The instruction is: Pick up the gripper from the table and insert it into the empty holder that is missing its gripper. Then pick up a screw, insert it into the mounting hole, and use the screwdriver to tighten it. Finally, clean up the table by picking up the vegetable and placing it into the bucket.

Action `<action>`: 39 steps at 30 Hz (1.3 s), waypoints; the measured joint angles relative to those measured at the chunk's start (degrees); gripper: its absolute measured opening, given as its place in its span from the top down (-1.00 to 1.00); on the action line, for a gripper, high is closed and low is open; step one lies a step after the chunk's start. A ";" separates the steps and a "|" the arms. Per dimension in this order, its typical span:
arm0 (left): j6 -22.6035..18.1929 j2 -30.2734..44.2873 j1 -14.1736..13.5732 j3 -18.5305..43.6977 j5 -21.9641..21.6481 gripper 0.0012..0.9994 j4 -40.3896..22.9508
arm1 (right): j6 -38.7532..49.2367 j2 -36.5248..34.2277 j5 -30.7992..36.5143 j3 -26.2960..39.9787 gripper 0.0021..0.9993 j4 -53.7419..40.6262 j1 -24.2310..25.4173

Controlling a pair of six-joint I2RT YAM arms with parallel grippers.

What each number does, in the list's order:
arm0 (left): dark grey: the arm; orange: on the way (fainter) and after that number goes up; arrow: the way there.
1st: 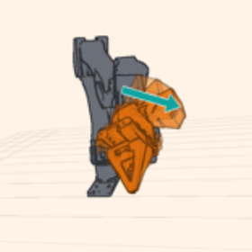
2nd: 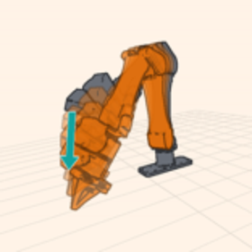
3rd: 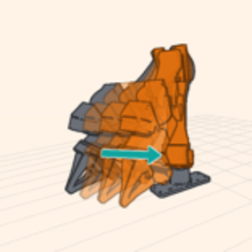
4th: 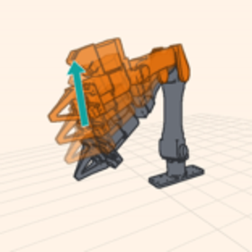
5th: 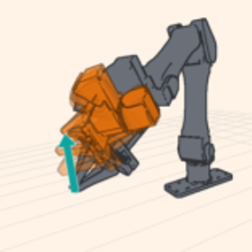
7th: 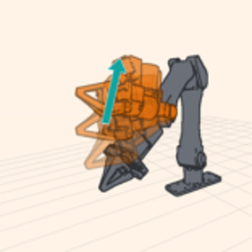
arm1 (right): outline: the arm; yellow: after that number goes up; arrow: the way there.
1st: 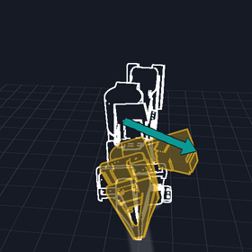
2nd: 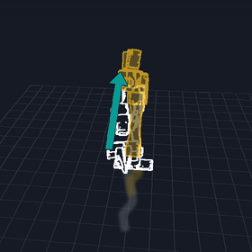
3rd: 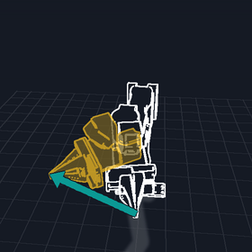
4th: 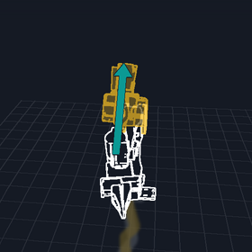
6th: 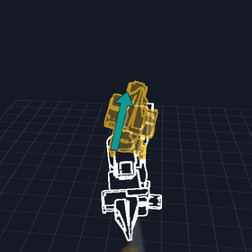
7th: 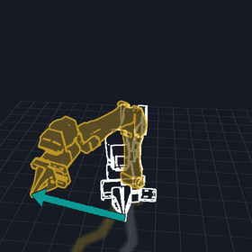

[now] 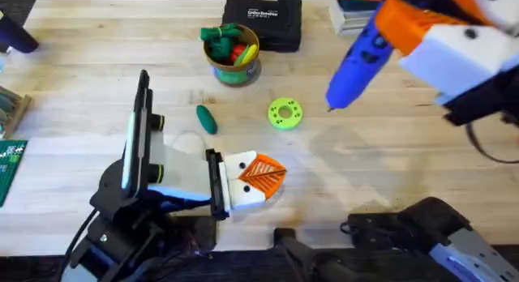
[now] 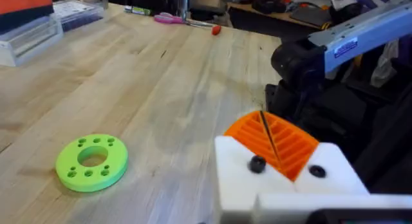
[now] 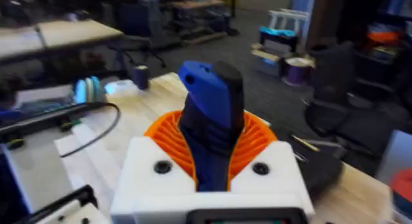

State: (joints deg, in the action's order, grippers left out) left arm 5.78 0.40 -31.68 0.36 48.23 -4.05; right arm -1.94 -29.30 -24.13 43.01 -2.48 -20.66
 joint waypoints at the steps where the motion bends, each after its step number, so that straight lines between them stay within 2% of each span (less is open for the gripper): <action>1: 0.00 0.00 0.00 0.00 0.00 0.99 0.00 | -0.61 0.00 0.78 -1.31 0.65 2.13 -2.20; 5: 0.00 0.00 0.00 0.00 0.00 0.99 0.00 | -2.59 -0.09 4.26 -5.49 0.65 9.65 -10.86; 10: 0.00 0.01 0.00 0.00 0.00 0.99 0.00 | -3.63 -1.31 7.15 -6.21 0.65 15.22 -20.40; 18: 0.00 0.00 0.00 0.00 0.00 0.99 0.00 | -4.07 -7.16 8.25 -6.21 0.65 21.25 -30.40; 25: 0.00 0.00 0.00 0.00 0.00 0.99 0.00 | -4.08 -12.73 8.24 -6.21 0.65 25.85 -34.18; 39: 0.00 0.00 0.00 0.00 0.00 0.99 0.00 | -4.01 -16.90 8.25 -6.21 0.65 26.46 -34.58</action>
State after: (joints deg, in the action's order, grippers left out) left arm 5.78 0.40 -31.68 0.36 48.23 -4.05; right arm -5.96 -46.20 -15.88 36.80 23.99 -55.24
